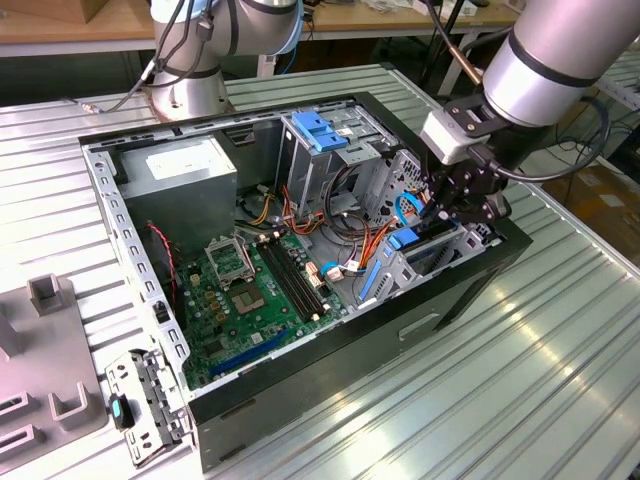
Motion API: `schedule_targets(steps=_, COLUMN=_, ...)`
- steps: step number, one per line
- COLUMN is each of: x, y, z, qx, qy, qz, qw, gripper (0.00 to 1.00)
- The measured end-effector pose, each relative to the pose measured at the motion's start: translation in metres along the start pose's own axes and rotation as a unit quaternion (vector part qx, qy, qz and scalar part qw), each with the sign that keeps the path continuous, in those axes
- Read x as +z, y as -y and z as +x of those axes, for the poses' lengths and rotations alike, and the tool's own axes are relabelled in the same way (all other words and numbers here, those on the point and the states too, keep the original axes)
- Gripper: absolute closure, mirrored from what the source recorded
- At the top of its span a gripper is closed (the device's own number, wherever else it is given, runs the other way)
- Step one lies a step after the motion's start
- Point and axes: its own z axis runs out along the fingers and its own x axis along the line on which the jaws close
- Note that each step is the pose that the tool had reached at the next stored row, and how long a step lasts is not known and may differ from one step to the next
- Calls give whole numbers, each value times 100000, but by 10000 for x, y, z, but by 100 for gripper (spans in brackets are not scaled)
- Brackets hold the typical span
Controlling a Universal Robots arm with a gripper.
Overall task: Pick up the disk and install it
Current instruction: 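Insert the second disk wire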
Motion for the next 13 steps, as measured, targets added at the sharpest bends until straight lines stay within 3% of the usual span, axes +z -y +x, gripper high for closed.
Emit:
schedule_targets(steps=7, x=24, y=-1, z=15, qx=15, qy=252, qz=21, qw=100000, gripper=84)
schedule_targets(steps=13, x=54, y=-4, z=34, qx=19, qy=284, qz=17, qw=100000, gripper=84)
